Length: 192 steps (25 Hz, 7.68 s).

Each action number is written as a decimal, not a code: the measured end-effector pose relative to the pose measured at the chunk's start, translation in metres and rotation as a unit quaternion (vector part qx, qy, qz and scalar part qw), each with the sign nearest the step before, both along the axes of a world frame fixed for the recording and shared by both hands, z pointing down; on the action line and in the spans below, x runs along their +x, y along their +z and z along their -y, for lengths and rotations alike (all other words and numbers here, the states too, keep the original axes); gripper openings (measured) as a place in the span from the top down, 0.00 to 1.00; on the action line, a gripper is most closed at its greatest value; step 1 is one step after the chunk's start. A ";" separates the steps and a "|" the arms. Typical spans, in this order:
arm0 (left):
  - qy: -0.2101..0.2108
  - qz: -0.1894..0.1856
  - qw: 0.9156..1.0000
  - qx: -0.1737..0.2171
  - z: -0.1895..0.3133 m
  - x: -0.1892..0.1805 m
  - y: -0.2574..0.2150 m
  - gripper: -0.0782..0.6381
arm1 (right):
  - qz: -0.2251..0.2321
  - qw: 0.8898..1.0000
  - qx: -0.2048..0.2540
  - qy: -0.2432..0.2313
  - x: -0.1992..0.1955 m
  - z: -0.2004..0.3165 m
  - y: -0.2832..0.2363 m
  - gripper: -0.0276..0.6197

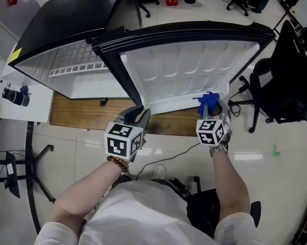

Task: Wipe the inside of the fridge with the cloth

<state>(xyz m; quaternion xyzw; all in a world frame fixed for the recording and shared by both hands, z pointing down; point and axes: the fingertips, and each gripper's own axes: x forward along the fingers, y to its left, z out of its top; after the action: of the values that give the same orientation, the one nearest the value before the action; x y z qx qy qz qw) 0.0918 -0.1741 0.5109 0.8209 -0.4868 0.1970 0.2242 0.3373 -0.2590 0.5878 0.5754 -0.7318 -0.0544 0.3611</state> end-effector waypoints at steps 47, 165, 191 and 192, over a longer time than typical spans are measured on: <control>-0.068 -0.370 0.926 -0.022 -0.002 0.055 0.034 0.76 | 0.056 0.984 0.078 -0.153 -0.084 -0.113 -0.107 0.75; 0.041 -0.063 0.972 0.223 -0.118 -0.220 -0.157 0.89 | 0.259 0.947 0.053 -0.185 -0.366 -0.206 -0.221 0.75; 0.092 -0.034 0.964 0.248 -0.177 -0.258 -0.158 0.89 | 0.270 0.949 0.077 -0.143 -0.410 -0.263 -0.232 0.75; 0.093 -0.032 0.964 0.247 -0.178 -0.257 -0.157 0.89 | 0.271 0.949 0.076 -0.142 -0.409 -0.264 -0.232 0.75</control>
<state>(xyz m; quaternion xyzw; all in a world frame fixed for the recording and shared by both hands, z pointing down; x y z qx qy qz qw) -0.1651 0.0039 0.3538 0.8984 -0.4344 0.0641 0.0104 -0.0713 0.0046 0.3562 0.4840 -0.8701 -0.0030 0.0930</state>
